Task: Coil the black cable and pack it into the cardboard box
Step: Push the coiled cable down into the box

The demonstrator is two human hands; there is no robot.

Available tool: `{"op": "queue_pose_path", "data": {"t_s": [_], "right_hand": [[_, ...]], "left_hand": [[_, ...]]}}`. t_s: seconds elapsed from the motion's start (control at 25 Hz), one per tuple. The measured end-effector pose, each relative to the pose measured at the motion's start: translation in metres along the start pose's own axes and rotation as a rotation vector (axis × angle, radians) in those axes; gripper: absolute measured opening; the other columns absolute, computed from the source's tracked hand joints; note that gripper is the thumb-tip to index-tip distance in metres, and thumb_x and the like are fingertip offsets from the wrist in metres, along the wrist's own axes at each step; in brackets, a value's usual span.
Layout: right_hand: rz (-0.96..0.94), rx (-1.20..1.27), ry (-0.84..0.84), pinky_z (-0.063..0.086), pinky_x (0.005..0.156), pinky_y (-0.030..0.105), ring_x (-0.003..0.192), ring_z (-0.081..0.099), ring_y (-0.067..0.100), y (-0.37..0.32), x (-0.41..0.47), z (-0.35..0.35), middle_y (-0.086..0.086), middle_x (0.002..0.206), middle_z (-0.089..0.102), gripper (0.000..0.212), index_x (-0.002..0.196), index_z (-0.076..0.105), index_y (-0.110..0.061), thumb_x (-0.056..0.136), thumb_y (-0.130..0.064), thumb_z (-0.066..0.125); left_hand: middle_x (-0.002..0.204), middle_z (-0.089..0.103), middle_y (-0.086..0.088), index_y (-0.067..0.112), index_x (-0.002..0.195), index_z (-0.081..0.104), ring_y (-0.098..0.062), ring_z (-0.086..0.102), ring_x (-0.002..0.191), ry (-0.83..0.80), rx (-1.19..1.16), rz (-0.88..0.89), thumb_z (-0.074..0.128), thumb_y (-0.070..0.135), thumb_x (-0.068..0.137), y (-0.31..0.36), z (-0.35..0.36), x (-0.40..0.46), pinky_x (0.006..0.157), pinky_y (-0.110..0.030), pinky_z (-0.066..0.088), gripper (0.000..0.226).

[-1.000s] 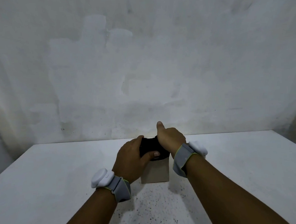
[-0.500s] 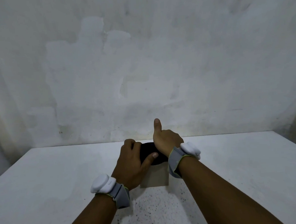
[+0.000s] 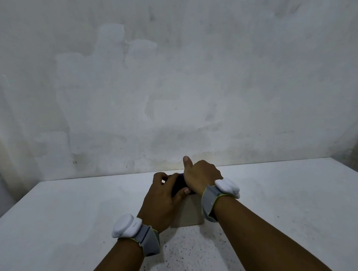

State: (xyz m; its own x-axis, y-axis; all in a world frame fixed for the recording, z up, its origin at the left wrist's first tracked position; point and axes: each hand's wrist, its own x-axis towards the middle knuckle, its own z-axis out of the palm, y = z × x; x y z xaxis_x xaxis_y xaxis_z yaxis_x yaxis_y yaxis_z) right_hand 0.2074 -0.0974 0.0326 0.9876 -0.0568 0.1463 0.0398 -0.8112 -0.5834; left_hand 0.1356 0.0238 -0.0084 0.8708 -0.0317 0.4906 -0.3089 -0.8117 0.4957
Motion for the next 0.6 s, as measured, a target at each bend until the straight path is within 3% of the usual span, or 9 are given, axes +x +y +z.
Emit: {"op": "queue_pose_path", "data": {"t_s": [0.16,0.28,0.36,0.44,0.6], "right_hand": [[-0.025,-0.002,-0.008,0.040,0.068,0.031,0.081,0.062,0.031,0.004,-0.003,0.001,0.015,0.100,0.071,0.059,0.085,0.063,-0.009,0.094,-0.058,0.032],[-0.032,0.028,-0.004,0.041,0.069,0.031,0.091,0.065,0.033,0.007,-0.005,0.003,0.015,0.100,0.072,0.055,0.089,0.068,-0.007,0.093,-0.054,0.040],[-0.027,0.049,-0.014,0.041,0.069,0.030,0.090,0.065,0.033,0.008,-0.005,0.003,0.014,0.097,0.073,0.054,0.086,0.068,-0.007,0.093,-0.053,0.041],[-0.052,0.062,-0.005,0.041,0.067,0.029,0.084,0.065,0.031,0.008,-0.007,0.004,0.012,0.092,0.073,0.055,0.083,0.071,-0.009,0.093,-0.053,0.040],[-0.074,0.197,0.246,0.037,0.056,0.027,0.065,0.058,0.025,0.009,-0.011,0.006,0.003,0.068,0.067,0.055,0.068,0.070,-0.013,0.092,-0.053,0.042]], "left_hand": [[0.128,0.040,-0.004,0.023,0.102,0.070,-0.016,0.054,0.096,-0.034,0.018,-0.086,0.045,0.056,0.088,0.001,0.003,0.001,0.083,-0.021,0.039,0.044],[0.135,0.036,-0.003,0.016,0.098,0.071,-0.018,0.054,0.104,-0.097,0.032,-0.129,0.034,0.066,0.081,0.004,0.003,0.001,0.089,-0.020,0.036,0.064],[0.136,0.035,-0.003,0.016,0.103,0.069,-0.018,0.053,0.106,-0.119,0.035,-0.117,0.030,0.068,0.078,0.006,0.000,0.001,0.090,-0.020,0.034,0.070],[0.135,0.036,-0.001,0.021,0.113,0.064,-0.018,0.054,0.105,-0.119,0.032,-0.087,0.037,0.066,0.083,0.006,-0.002,-0.001,0.090,-0.019,0.034,0.060],[0.122,0.045,0.002,0.027,0.119,0.052,-0.010,0.050,0.096,0.033,-0.067,-0.076,0.058,0.045,0.083,0.001,-0.006,0.001,0.078,-0.010,0.036,0.041]]}}
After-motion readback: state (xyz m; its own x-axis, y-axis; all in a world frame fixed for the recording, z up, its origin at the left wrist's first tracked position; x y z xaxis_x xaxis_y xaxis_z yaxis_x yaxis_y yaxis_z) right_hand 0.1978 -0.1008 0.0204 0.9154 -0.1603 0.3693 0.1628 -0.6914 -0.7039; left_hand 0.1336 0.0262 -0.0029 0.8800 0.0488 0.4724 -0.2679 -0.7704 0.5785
